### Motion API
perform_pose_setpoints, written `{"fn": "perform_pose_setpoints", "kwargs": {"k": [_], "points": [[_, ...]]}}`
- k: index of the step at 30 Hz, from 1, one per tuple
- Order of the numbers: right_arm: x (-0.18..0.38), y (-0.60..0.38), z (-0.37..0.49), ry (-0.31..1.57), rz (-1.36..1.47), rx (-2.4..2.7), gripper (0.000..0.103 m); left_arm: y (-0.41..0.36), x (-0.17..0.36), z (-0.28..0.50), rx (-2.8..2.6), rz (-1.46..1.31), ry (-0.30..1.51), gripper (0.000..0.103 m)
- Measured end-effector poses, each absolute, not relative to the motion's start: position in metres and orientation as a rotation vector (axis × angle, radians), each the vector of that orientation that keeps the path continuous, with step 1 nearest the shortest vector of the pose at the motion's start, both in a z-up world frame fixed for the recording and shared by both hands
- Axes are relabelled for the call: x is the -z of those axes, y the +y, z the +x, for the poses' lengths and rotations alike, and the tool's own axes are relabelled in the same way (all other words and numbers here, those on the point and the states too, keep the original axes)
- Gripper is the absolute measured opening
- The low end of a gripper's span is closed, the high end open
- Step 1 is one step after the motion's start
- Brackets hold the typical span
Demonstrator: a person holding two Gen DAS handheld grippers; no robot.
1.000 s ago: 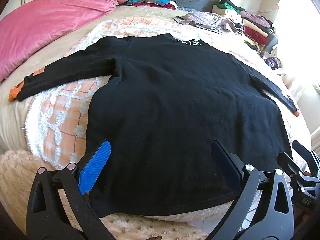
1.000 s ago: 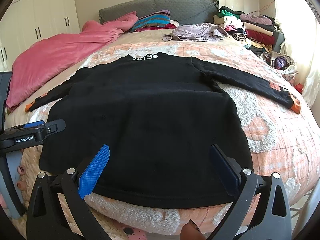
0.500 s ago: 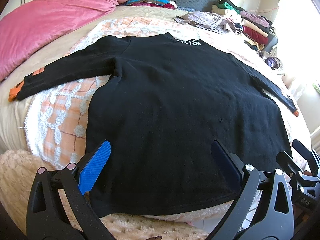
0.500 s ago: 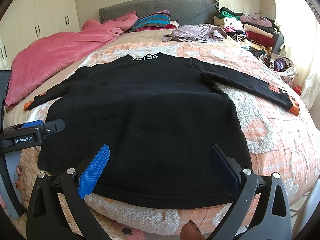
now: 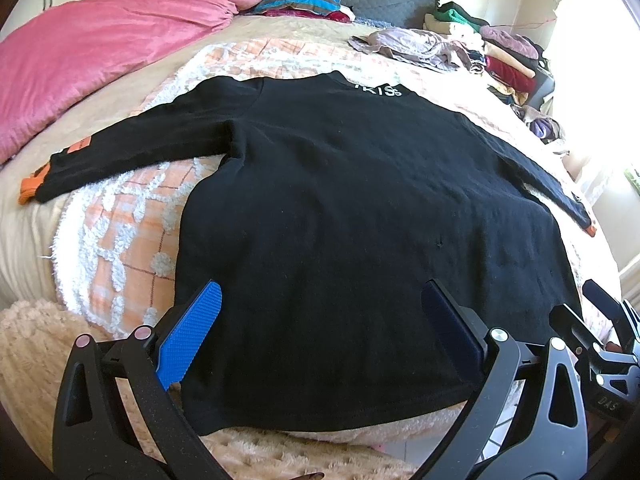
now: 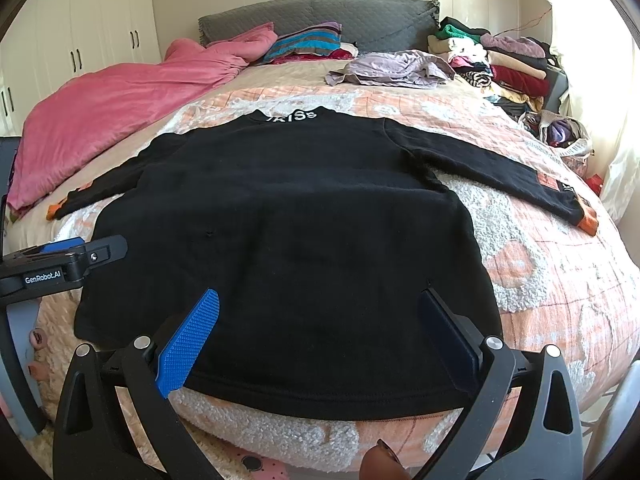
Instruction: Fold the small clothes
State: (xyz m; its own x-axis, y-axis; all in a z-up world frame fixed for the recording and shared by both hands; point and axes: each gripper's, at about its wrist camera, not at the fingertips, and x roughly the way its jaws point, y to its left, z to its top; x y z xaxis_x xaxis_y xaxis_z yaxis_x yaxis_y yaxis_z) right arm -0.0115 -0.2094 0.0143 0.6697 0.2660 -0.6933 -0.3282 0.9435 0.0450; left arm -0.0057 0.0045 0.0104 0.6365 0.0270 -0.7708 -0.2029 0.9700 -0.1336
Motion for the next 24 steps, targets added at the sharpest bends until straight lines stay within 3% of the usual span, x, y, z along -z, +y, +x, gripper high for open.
{"fn": "perform_pose_setpoints", "kwargs": {"k": [24], "points": [[-0.024, -0.188, 0.024, 0.769, -0.079, -0.347, 0.099, 0.024, -0.027, 0.026, -0.154, -0.232, 0.86, 0.094]]}}
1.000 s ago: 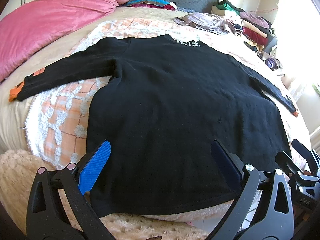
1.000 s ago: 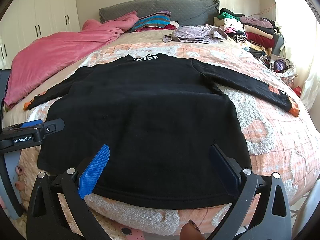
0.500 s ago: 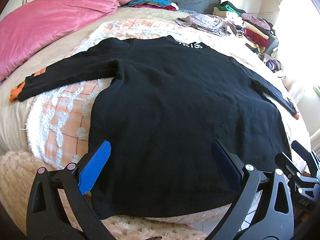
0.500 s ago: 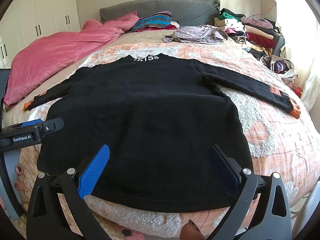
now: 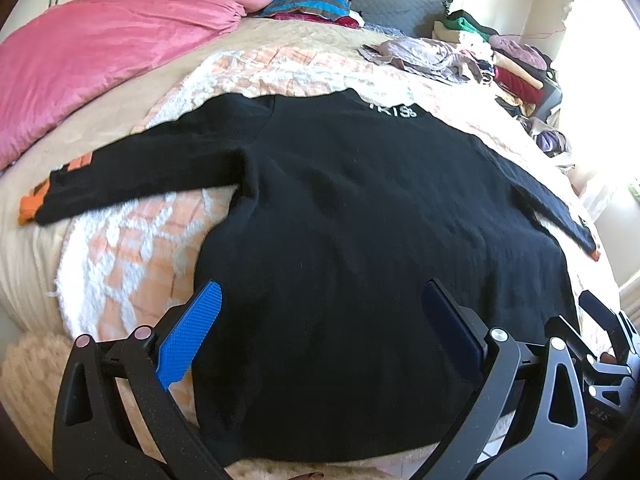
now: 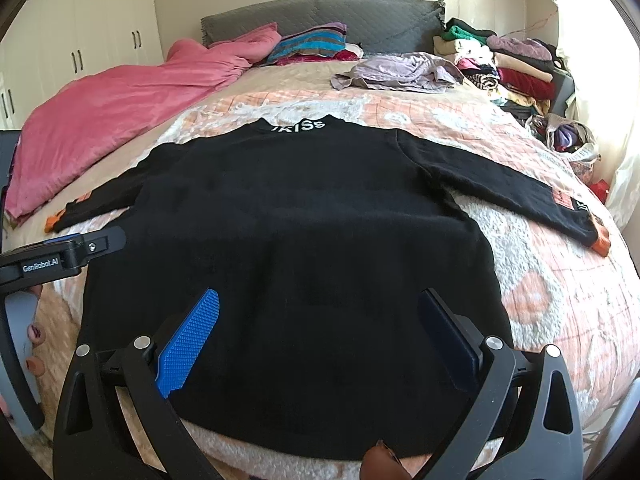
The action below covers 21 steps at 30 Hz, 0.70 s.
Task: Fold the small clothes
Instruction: 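Grasp the orange cuff of the nearest sleeve with the right gripper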
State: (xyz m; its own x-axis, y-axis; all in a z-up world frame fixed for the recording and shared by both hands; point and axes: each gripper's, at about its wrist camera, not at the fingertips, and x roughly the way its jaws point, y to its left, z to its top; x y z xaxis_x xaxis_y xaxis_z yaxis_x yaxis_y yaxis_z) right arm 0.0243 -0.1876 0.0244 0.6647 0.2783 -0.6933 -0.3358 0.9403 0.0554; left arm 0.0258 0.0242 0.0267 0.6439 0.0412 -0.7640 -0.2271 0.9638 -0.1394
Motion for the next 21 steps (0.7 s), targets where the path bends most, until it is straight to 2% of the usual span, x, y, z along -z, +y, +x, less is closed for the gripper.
{"fn": "perform_pose_setpoints", "kwargs": {"k": [21], "points": [[-0.036, -0.207, 0.122, 0.742, -0.019, -0.158, 0.099, 0.03, -0.041, 0.121, -0.138, -0.218, 0.88, 0.094]]}}
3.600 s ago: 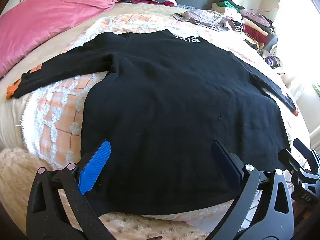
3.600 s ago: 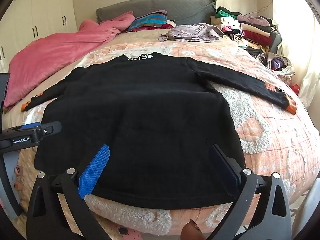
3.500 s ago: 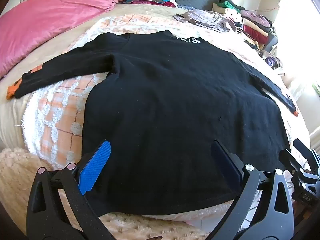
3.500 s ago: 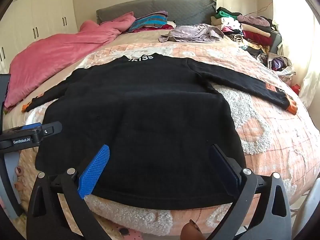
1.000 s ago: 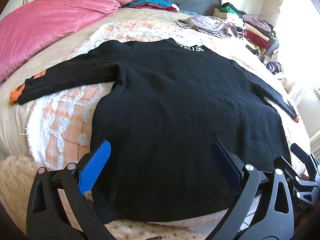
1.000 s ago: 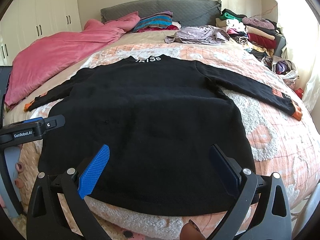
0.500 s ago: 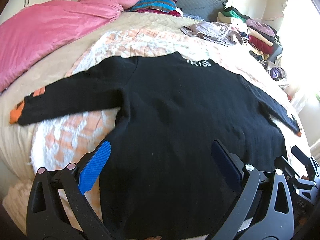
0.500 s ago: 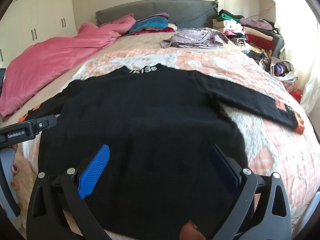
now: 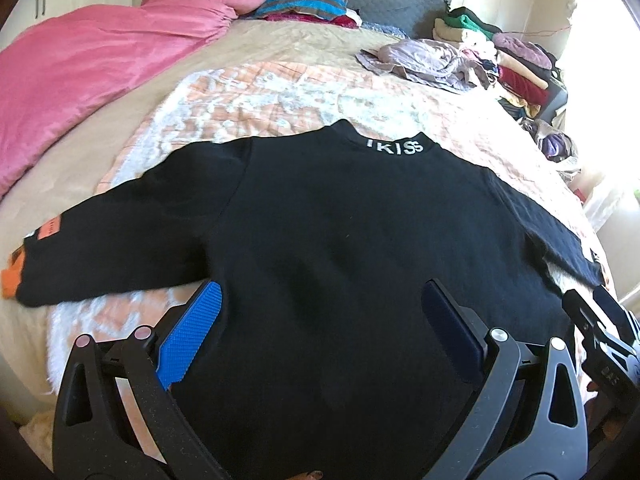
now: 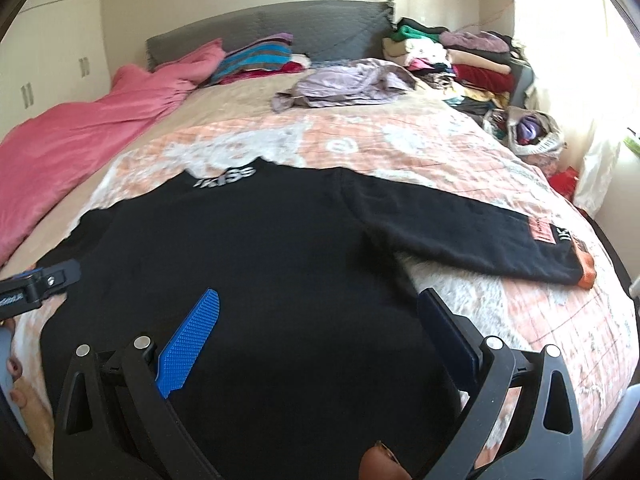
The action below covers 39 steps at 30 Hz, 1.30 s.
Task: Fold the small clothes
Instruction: 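Grasp the orange cuff of the nearest sleeve with the right gripper, then lift the sleeve and carry it across the shirt body toward the left gripper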
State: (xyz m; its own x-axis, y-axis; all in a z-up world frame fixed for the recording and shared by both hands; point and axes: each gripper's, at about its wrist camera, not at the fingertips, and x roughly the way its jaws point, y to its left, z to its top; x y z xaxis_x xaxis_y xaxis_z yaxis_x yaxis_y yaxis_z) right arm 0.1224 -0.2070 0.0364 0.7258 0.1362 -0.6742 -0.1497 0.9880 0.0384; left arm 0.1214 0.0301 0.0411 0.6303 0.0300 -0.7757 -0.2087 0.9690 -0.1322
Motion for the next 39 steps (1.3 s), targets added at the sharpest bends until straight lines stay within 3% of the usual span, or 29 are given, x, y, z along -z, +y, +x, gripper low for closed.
{"fn": "perform_pose_setpoints", "kwargs": {"k": [24, 37, 39], "points": [[0.006, -0.356, 0.209, 0.83, 0.189, 0.272, 0.099, 0.008, -0.007, 0.233, -0.096, -0.172, 0.995, 0.094], [0.033, -0.491, 0.204, 0.815, 0.671, 0.412, 0.098, 0.019, 0.018, 0.262, -0.101, -0.193, 0.999, 0.094], [0.034, -0.504, 0.21, 0.78, 0.722, 0.408, 0.092, 0.026, 0.018, 0.26, -0.097, -0.228, 0.993, 0.094]]}}
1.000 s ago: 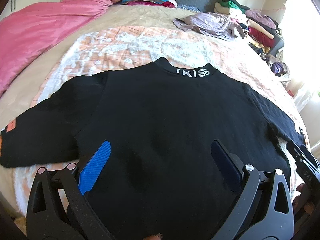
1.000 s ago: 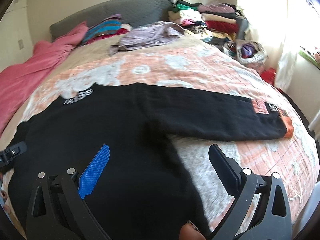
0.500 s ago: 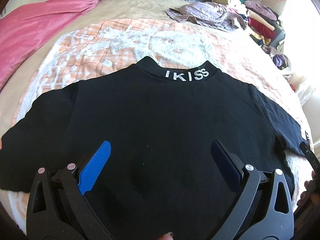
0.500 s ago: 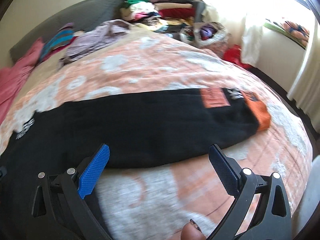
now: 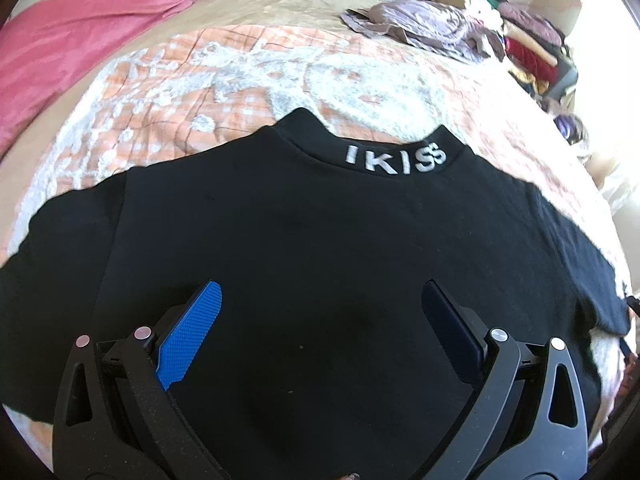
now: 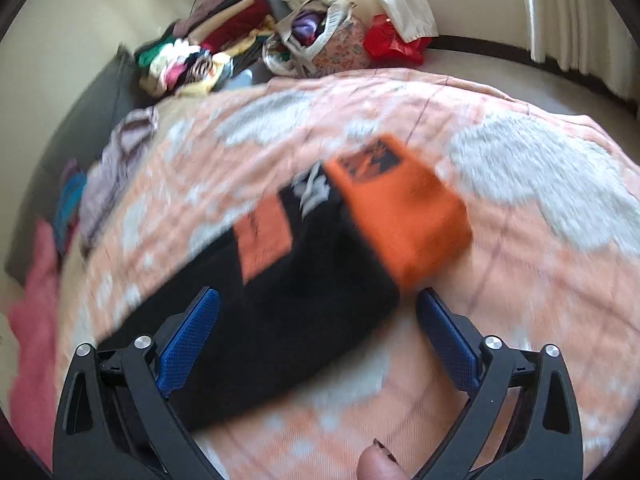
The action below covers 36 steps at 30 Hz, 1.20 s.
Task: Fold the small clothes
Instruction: 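Lift the sleeve and carry it across the shirt body toward the left gripper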
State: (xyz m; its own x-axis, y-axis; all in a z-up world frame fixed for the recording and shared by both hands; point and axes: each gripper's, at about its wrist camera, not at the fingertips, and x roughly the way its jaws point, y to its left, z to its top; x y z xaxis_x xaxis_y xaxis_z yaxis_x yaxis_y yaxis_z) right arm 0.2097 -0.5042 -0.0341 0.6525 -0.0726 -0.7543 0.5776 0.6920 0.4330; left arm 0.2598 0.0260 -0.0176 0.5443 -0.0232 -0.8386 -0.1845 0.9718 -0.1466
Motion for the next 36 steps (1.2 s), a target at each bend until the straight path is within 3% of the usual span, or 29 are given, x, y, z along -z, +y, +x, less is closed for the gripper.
{"fn": "perform_pose_setpoints", "kwargs": {"k": [1, 2, 4, 7, 12, 21, 36], "points": [[0.035, -0.513, 0.214, 0.762, 0.747, 0.411, 0.077, 0.03, 0.017, 0.258, -0.09, -0.249, 0.991, 0.094], [0.037, -0.52, 0.217, 0.754, 0.768, 0.42, 0.069, 0.032, 0.016, 0.258, -0.086, -0.255, 0.989, 0.094], [0.038, -0.529, 0.221, 0.732, 0.816, 0.408, 0.039, 0.036, 0.012, 0.255, -0.087, -0.257, 0.977, 0.094], [0.029, -0.532, 0.222, 0.685, 0.852, 0.352, 0.024, 0.045, 0.007, 0.249, -0.09, -0.262, 0.96, 0.094], [-0.014, -0.493, 0.223, 0.58, 0.751, 0.221, 0.022, 0.061, -0.002, 0.241, -0.06, -0.304, 0.94, 0.094], [-0.07, -0.401, 0.245, 0.561, 0.608, -0.034, 0.022, 0.081, -0.011, 0.227, 0.022, -0.391, 0.911, 0.094], [-0.079, -0.239, 0.255, 0.633, 0.377, -0.279, 0.022, 0.122, -0.007, 0.213, 0.121, -0.591, 0.885, 0.094]]}}
